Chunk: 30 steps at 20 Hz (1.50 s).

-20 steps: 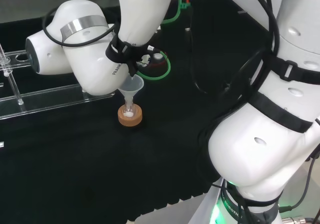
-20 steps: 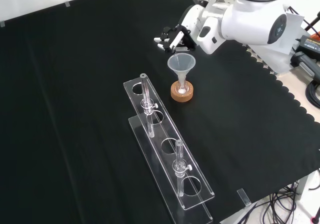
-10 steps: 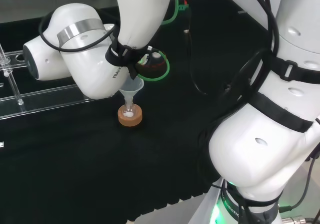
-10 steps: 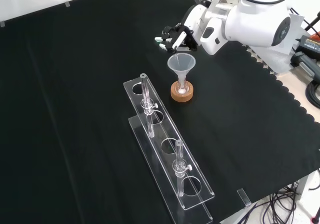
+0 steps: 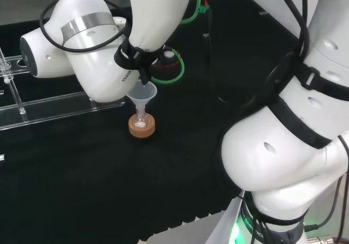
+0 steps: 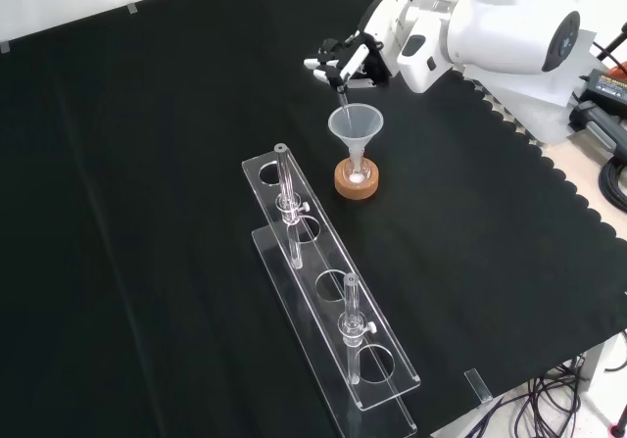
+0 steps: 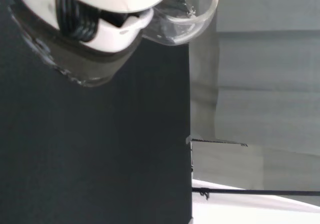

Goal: Pour all the NaCl from the weighing funnel into the round-bottom flask.

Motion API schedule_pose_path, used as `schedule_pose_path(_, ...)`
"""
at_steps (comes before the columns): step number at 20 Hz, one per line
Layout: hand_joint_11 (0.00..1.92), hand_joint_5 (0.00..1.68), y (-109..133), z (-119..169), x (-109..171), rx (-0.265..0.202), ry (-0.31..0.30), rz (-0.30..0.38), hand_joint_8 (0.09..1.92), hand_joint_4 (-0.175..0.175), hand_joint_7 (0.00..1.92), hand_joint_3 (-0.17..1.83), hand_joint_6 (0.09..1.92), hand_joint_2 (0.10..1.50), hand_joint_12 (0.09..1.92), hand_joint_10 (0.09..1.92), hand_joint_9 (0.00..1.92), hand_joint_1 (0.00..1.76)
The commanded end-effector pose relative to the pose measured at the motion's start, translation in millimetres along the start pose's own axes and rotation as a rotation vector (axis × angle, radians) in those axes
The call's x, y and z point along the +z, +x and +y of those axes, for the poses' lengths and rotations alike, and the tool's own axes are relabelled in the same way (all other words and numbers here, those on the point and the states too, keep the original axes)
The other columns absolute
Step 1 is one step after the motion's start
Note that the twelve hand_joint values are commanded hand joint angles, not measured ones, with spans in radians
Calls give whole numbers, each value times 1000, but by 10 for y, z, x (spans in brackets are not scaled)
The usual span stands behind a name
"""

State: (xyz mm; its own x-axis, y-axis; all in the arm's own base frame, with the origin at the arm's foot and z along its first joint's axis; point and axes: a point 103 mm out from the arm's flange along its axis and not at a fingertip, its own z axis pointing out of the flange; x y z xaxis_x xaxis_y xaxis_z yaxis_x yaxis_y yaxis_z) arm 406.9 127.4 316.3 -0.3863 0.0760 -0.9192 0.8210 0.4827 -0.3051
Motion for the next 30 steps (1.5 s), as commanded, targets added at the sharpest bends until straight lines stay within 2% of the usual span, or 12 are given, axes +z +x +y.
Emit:
schedule_pose_path(1,112,1427,255,-30,-72,-38,33,-33,87,175,1757,588,341,645,1503,149,1145,1133)
schedule_pose_path(5,112,1425,296,-50,-36,-14,36,7,87,175,1756,589,346,645,1502,148,1145,1132)
schedule_pose_path(20,111,1416,256,-178,184,-2,10,53,87,175,1755,593,365,645,1502,148,1145,1131)
schedule_pose_path(23,111,1414,219,-186,218,13,2,87,87,175,1755,594,369,645,1502,148,1145,1131)
schedule_pose_path(24,111,1413,196,-208,219,13,-26,96,87,175,1755,594,370,645,1502,148,1145,1131)
schedule_pose_path(26,111,1412,153,-231,222,18,-41,118,87,175,1754,594,373,645,1502,147,1145,1131)
schedule_pose_path(30,112,1410,47,-241,253,62,-56,198,87,175,1753,594,378,646,1502,147,1145,1131)
